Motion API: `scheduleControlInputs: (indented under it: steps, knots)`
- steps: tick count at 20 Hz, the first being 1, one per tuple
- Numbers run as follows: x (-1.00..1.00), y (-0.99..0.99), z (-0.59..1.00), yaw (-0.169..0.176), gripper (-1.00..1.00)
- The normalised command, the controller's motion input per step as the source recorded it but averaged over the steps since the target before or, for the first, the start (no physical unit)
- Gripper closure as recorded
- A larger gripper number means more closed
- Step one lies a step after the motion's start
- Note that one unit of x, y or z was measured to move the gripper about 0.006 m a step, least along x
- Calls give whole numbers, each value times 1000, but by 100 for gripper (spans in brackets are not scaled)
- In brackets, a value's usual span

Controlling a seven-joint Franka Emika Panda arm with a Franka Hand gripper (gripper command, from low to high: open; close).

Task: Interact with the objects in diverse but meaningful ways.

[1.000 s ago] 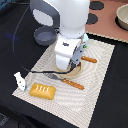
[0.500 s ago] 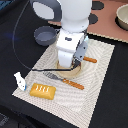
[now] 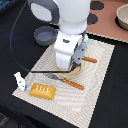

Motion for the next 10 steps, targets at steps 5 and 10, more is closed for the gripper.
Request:
scheduleControlInputs:
  steps: [5,10]
  knots:
    - [0,-39,-223,40,-100]
    - [0,0,-217,45,-100]
